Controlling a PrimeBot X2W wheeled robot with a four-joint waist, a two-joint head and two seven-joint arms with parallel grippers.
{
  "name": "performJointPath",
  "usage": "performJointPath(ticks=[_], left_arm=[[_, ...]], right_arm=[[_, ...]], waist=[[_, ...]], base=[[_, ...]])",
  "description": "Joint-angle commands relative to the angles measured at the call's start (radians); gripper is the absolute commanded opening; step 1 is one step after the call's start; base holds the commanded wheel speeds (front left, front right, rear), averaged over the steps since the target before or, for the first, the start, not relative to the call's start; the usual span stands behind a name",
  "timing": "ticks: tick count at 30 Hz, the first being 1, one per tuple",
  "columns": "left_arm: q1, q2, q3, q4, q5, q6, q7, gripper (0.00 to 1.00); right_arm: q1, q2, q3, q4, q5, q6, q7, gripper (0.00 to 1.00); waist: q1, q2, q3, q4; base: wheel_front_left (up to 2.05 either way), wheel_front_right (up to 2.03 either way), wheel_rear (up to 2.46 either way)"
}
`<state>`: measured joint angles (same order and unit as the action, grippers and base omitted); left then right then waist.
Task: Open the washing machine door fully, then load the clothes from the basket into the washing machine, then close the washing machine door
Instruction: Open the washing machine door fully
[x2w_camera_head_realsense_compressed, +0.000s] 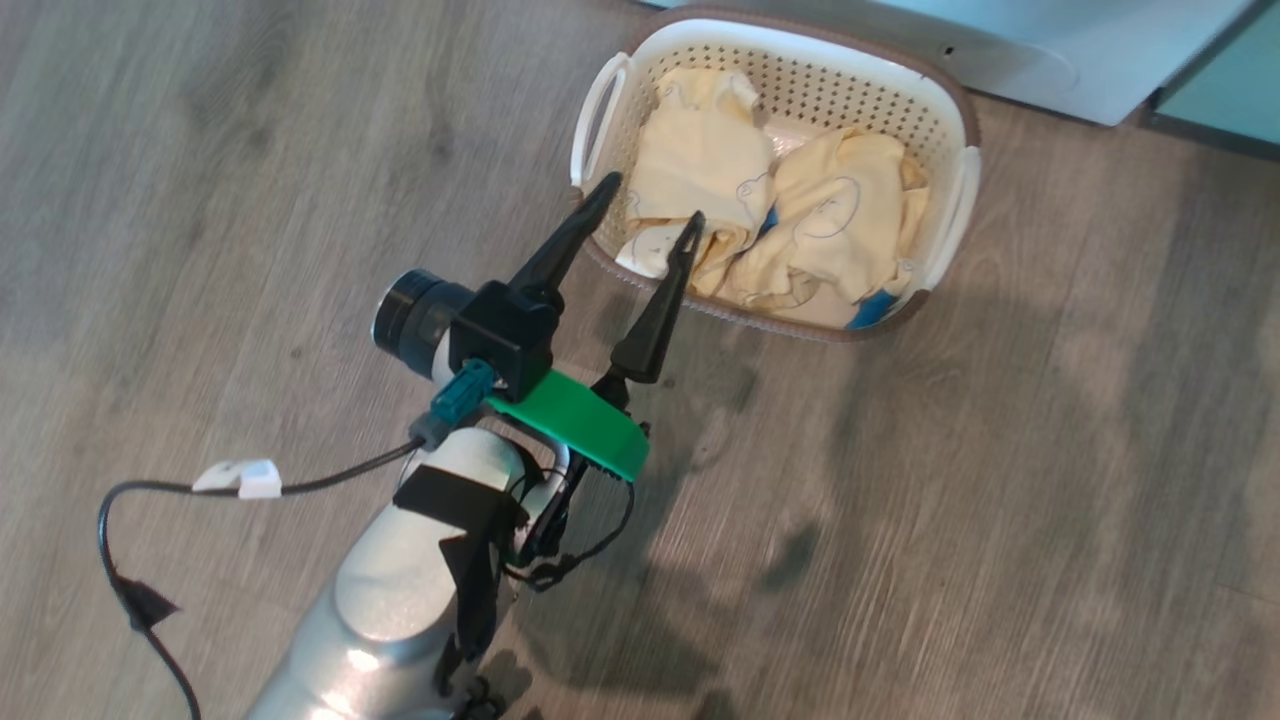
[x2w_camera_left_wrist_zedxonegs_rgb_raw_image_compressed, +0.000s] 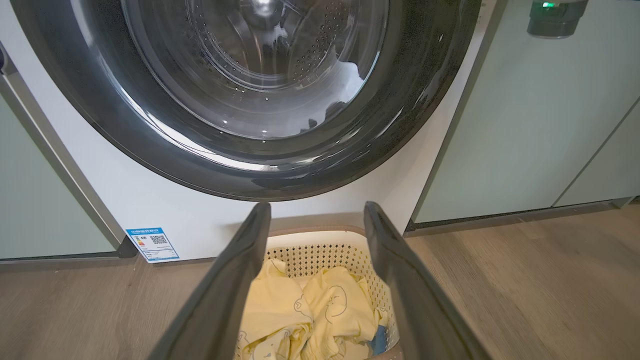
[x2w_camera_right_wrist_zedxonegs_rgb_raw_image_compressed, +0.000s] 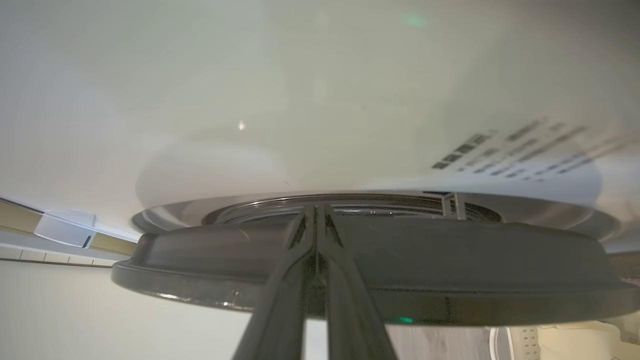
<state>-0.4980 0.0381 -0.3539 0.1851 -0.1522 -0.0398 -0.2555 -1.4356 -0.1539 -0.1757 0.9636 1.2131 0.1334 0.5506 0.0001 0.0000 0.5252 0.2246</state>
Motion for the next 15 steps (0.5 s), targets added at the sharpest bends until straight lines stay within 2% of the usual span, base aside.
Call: performJointPath(ticks=[1, 15], left_arm=[[-0.022, 0.012, 0.022, -0.033, -0.01, 0.01, -0.006, 1.0], [-0.035, 0.012, -0.002, -0.042, -0.022, 0.031, -0.006, 1.0]], right_arm=[[-0.065, 0.025, 0.002, -0.013, -0.005, -0.003, 0.006, 0.0], [-0.158, 0.021, 0.023, 0.103, -0.053, -0.003, 0.048, 0.0]], waist=[[-0.0001, 0.0, 0.01, 0.01], [-0.0001, 0.0, 0.032, 0.025]], base=[[0.0, 0.0, 0.0], [0.0, 0.0, 0.0]])
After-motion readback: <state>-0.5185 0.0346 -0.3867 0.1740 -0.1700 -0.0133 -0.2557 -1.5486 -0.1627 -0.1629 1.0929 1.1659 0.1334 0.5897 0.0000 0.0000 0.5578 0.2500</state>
